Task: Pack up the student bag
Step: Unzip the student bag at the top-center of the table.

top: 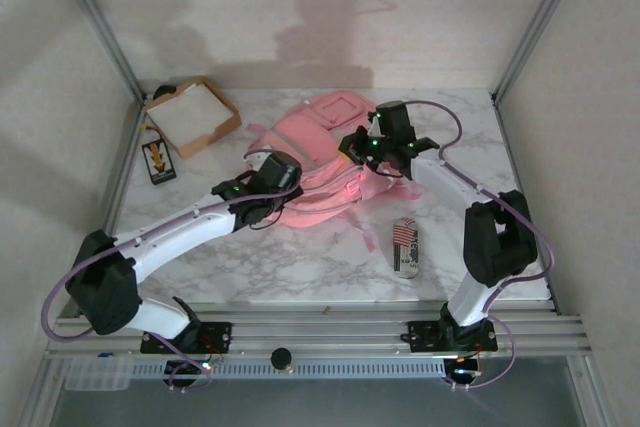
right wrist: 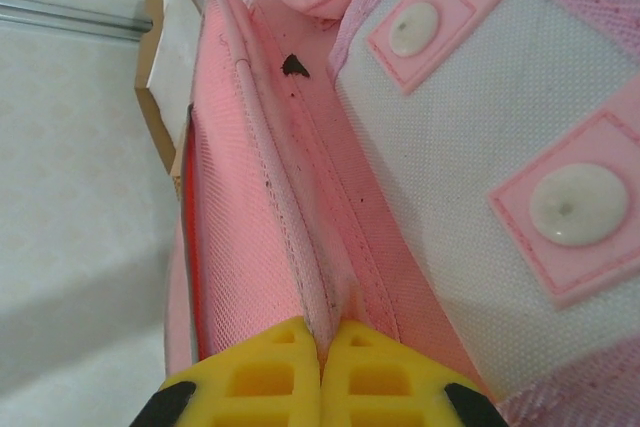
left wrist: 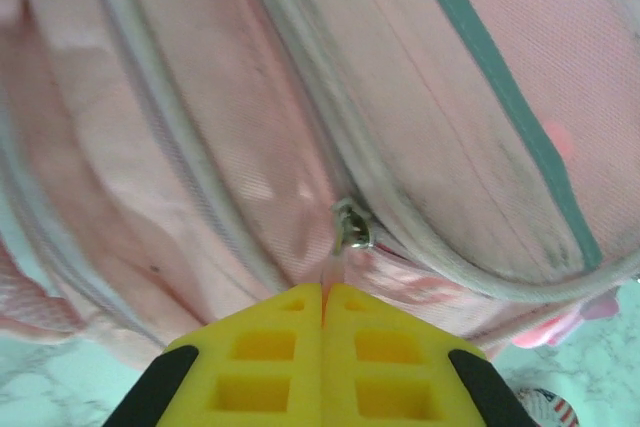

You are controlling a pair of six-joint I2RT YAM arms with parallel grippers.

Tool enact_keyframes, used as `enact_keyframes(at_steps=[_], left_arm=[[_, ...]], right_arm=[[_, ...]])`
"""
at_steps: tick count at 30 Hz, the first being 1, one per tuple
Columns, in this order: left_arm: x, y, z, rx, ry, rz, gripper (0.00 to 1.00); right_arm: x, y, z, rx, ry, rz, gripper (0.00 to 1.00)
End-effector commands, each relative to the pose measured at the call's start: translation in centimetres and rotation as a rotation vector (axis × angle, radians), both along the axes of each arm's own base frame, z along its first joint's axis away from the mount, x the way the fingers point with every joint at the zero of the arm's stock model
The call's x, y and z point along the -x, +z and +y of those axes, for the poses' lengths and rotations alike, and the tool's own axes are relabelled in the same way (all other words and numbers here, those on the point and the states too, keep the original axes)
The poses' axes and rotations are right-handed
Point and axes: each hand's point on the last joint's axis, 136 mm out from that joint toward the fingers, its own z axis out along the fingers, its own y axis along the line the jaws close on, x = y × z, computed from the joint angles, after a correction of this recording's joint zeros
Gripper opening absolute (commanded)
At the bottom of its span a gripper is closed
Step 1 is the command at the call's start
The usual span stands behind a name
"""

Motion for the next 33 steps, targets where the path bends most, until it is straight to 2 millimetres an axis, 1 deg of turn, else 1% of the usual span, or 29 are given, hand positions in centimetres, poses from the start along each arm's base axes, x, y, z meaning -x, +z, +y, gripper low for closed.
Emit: enact_keyframes(at_steps=[1, 2, 3, 5, 7, 9, 10, 12, 13, 14, 15, 17, 19, 20, 21, 22, 23, 25, 26, 27, 29, 30, 32, 33], left_arm=[[2.0, -3.6, 5.5, -0.216, 0.014, 0.154, 0.00], [2.2, -4.0, 6.2, -0.239, 0.010, 0.171, 0.00], [2.2, -4.1, 6.4, -0.251, -0.006, 0.172, 0.00], [1.9, -4.1, 5.9, -0.264, -0.055, 0.162, 0.00], [1.4, -3.8, 4.8, -0.259, -0.116, 0.149, 0.00], [1.0, -2.8, 3.8, -0.241, -0.155, 0.122, 0.00], [0.8, -2.1, 3.3, -0.225, -0.168, 0.094, 0.00], [0.5, -0.5, 1.6, -0.167, -0.249, 0.008, 0.00], [0.2, 0.0, 1.9, -0.178, -0.248, -0.018, 0.08], [-0.4, 0.2, 2.9, -0.212, -0.212, -0.031, 0.23], [-1.2, 0.1, 4.2, -0.232, -0.174, -0.019, 0.29], [-2.6, -0.3, 6.7, -0.215, -0.079, 0.023, 0.36], [-4.3, 0.2, 7.3, -0.148, -0.058, -0.018, 0.45], [-5.2, 0.2, 7.7, -0.105, -0.038, -0.035, 0.57], [-6.0, 0.0, 8.3, -0.071, -0.005, -0.035, 0.64], [-6.7, -0.5, 9.0, -0.051, 0.021, -0.027, 0.66], [-7.6, -0.8, 9.5, -0.023, 0.037, -0.022, 0.67], [-9.0, -1.4, 9.8, 0.017, 0.048, -0.033, 0.69], [-9.8, -1.6, 9.6, 0.042, 0.040, -0.047, 0.69], [-10.6, -2.1, 9.4, 0.057, 0.034, -0.048, 0.70], [-11.3, -3.9, 9.1, 0.064, 0.041, 0.006, 0.69], [-11.6, -4.6, 8.2, 0.104, 0.011, 0.017, 0.68], [-11.6, -5.7, 6.5, 0.194, -0.024, 0.019, 0.68], [-11.6, -6.2, 6.1, 0.215, -0.030, 0.023, 0.68]], right_arm=[[-2.9, 3.1, -2.2, -0.004, -0.018, -0.122, 0.00], [-3.1, 2.7, -2.6, 0.002, -0.013, -0.112, 0.00], [-3.3, 2.2, -3.0, 0.008, -0.013, -0.098, 0.00], [-3.9, 1.9, -3.5, 0.000, -0.034, -0.092, 0.00], [-3.8, 2.4, -2.4, -0.036, -0.013, -0.115, 0.00], [-3.1, 1.8, -1.6, -0.003, 0.015, -0.111, 0.00], [-3.0, 1.4, -1.5, 0.009, 0.023, -0.100, 0.00], [-3.0, 0.9, -1.6, 0.020, 0.047, -0.083, 0.00], [-3.1, 0.9, -1.9, 0.036, 0.056, -0.084, 0.00], [-3.3, 0.8, -2.2, 0.071, 0.065, -0.092, 0.00], [-3.8, 0.5, -3.1, 0.122, 0.051, -0.093, 0.00], [-4.7, 0.1, -4.7, 0.170, 0.025, -0.095, 0.00], [-5.1, 0.0, -5.4, 0.176, 0.016, -0.089, 0.00], [-5.2, -0.2, -5.5, 0.176, 0.015, -0.085, 0.00], [-5.3, -0.4, -5.5, 0.173, 0.017, -0.078, 0.05], [-5.3, -0.4, -5.6, 0.176, 0.019, -0.075, 0.10], [-5.3, -0.5, -5.9, 0.202, 0.012, -0.081, 0.12], [-5.0, -0.2, -6.4, 0.230, -0.002, -0.099, 0.21], [-4.5, -0.1, -6.6, 0.254, 0.007, -0.111, 0.33], [-3.9, -0.3, -6.6, 0.295, 0.027, -0.111, 0.40], [-2.7, -0.9, -7.1, 0.394, 0.058, -0.108, 0.44], [-2.1, -0.9, -6.9, 0.416, 0.086, -0.125, 0.47], [-0.6, -0.5, -6.0, 0.445, 0.176, -0.193, 0.52], [0.3, -0.3, -5.2, 0.469, 0.258, -0.246, 0.54]])
